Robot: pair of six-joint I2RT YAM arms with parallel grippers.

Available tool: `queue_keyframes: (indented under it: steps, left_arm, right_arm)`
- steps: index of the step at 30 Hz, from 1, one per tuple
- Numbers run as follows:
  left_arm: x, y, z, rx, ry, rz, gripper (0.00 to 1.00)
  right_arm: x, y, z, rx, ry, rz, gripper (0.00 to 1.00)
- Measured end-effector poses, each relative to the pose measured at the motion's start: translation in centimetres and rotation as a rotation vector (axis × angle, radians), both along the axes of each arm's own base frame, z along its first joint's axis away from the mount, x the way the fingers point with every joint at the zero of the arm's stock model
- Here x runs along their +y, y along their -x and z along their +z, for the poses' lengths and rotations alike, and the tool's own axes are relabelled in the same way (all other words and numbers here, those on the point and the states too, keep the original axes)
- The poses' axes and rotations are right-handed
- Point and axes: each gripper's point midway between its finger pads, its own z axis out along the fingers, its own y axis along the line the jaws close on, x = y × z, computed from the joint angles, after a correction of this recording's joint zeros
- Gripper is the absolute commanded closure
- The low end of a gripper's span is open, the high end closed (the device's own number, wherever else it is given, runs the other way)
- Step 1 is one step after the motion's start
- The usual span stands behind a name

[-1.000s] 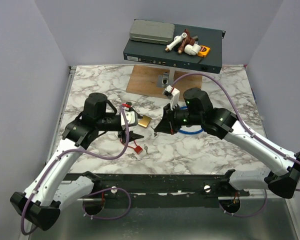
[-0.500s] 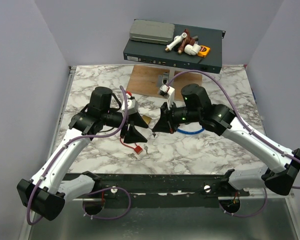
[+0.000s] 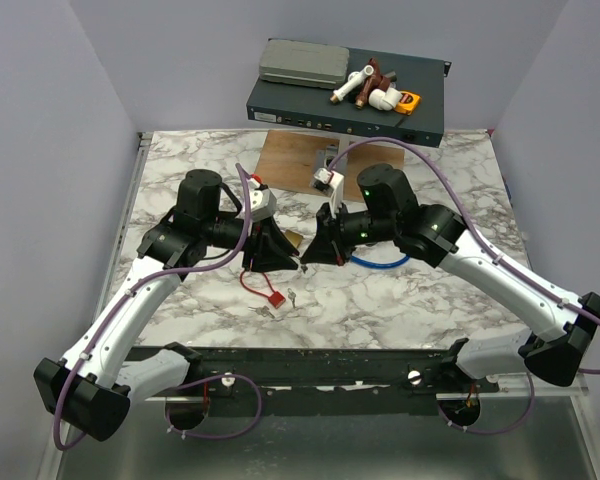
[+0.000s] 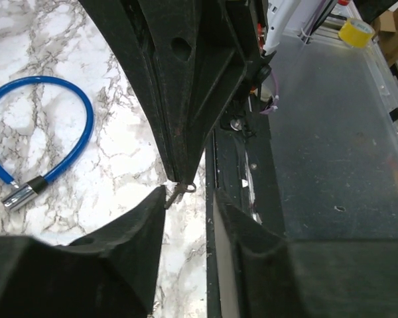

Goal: Unlock with the key
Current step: Adjust the key.

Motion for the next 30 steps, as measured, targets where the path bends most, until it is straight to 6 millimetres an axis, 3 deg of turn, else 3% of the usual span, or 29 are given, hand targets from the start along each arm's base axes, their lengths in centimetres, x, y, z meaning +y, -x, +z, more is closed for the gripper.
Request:
queue_keyframes:
  steps: [6, 15, 17, 20, 23, 30]
  left_arm:
    - [0.0, -0.6, 0.0, -0.009, -0.005, 0.028, 0.99]
    - [0.2, -0.5, -0.1, -0.031, -0.009, 0.027, 1.0]
    - [0.2, -0.4, -0.1, -0.034, -0.008, 0.027, 1.0]
    - [0.2, -0.4, 0.0, -0.037, -0.006, 0.027, 1.0]
    - [0.2, -0.3, 0.1, -0.031, -0.007, 0.028, 1.0]
    - [0.3, -0.5, 0.3, -0.01, -0.002, 0.04, 1.0]
  right_arm:
    - [0.2, 0.3, 0.0, 0.006, -0.001, 0.014, 0.99]
    - [0.2, 0.4, -0.1, 0.008, 0.0, 0.019, 0.99]
    - [0.2, 0.4, 0.0, 0.008, -0.002, 0.019, 0.92]
    - [0.3, 0.3, 0.3, 0.0, -0.015, 0.016, 0.72]
    - [0.4, 0.2, 0.8, -0.021, -0.046, 0.01, 0.58]
    - [-0.2, 0.5, 1.4, -0.072, -0.113, -0.005, 0.46]
